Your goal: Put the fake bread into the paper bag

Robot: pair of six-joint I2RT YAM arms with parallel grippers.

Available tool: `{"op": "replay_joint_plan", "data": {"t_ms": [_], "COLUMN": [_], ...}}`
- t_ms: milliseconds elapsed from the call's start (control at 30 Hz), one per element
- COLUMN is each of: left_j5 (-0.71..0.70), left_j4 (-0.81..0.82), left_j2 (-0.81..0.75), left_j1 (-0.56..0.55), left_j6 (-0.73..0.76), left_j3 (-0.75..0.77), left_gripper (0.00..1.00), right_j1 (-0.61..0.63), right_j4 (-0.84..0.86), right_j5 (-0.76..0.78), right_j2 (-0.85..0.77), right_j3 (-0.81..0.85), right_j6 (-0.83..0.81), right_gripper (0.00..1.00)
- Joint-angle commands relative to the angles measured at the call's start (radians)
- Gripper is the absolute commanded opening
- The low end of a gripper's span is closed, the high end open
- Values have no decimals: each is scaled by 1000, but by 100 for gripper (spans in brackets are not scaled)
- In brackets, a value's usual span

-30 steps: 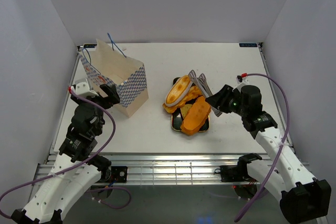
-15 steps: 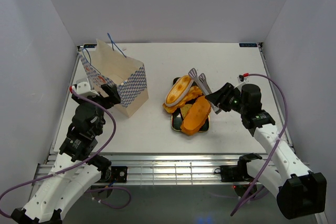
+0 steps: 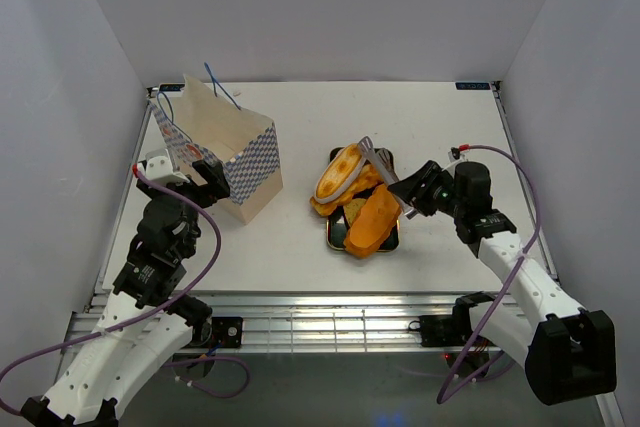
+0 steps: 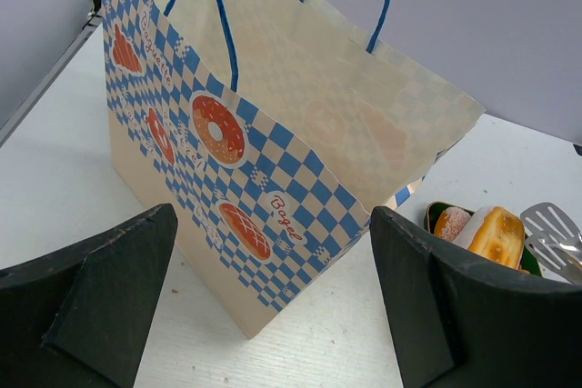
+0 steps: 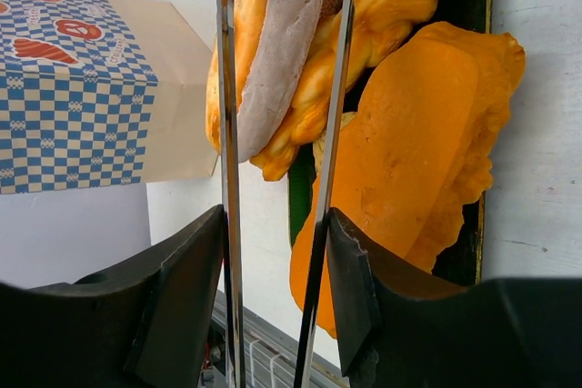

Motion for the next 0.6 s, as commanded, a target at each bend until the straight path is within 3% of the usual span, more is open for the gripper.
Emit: {"op": "replay_joint_plan", "data": {"t_ms": [0, 567], "left_j5": [14, 14], "left_j4": [0, 0], "left_j2": [-1, -2], "left_j1": [-7, -9], "left_j6": [-2, -2], "left_j3": [10, 10], "left_gripper": [98, 98], "right_j1": [-7, -7], "right_j4": [107, 230], "right_j5": [-38, -131], "right_j2": [15, 112], "right_j3": [-8, -48], "right_j6": [28, 63], "right_gripper": [53, 53]}}
